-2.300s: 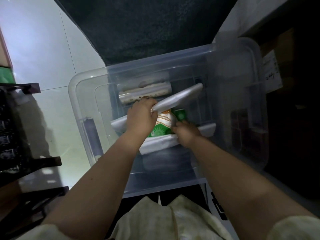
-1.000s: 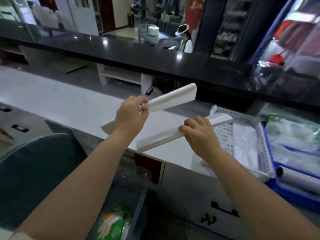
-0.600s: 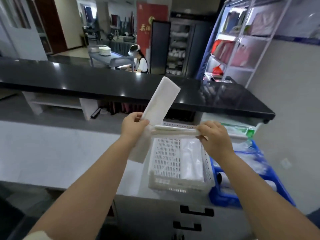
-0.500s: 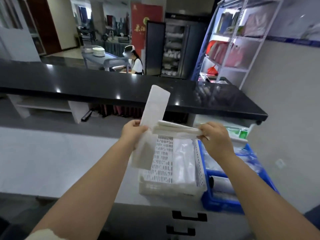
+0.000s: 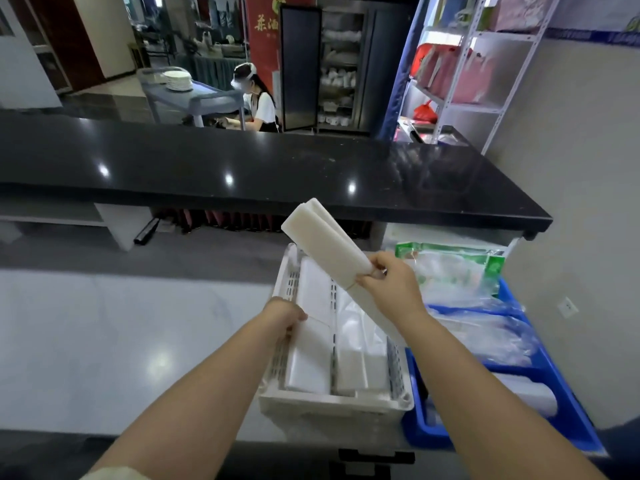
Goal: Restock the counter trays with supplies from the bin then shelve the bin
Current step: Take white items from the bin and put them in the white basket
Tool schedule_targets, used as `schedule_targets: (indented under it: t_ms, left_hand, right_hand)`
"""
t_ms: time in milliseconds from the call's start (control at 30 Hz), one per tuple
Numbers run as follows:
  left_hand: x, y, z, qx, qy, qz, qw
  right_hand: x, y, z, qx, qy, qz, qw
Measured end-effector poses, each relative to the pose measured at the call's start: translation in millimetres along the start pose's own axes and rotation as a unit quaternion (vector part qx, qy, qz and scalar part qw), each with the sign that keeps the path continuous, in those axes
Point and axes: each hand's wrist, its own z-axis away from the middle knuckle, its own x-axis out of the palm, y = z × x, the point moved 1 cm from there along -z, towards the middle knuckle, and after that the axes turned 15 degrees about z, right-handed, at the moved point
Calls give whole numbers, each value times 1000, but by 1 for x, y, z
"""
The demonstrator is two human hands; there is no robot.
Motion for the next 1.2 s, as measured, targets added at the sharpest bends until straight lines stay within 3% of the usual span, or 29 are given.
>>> schedule_targets:
  t_ms: [133, 233, 333, 433, 567, 667, 767, 967, 1200]
  left_hand:
    - [-30, 8, 13, 132, -5, -20, 991]
    - [-65, 19, 16, 213, 3, -34, 976]
    - [-92, 26, 8, 234, 17, -40, 971]
    - [-98, 26, -1, 239, 8, -65, 969]
    - [-87, 30, -6, 287, -19, -146, 947]
    - [-76, 36, -7, 330, -39, -203, 921]
    - [-68, 47, -2, 358, -46, -248, 899]
    - [-58, 61, 27, 414, -9, -320, 852]
    - [-65, 22, 83, 419, 78, -324, 845]
  right_hand:
    - [33, -16, -9, 86, -35, -129, 987]
    - [66, -19, -16, 194, -108, -237, 946]
    - [113, -9, -12, 298, -198, -297, 885]
    - [147, 4, -7, 347, -198, -259, 879]
    - [155, 4, -8, 269, -179, -54, 945]
    - [151, -5, -5, 211, -168, 76, 960]
    - [140, -11, -6, 176, -164, 90, 966]
    - [90, -30, -6, 63, -59, 95, 992]
    - [67, -56, 33, -93, -40, 107, 989]
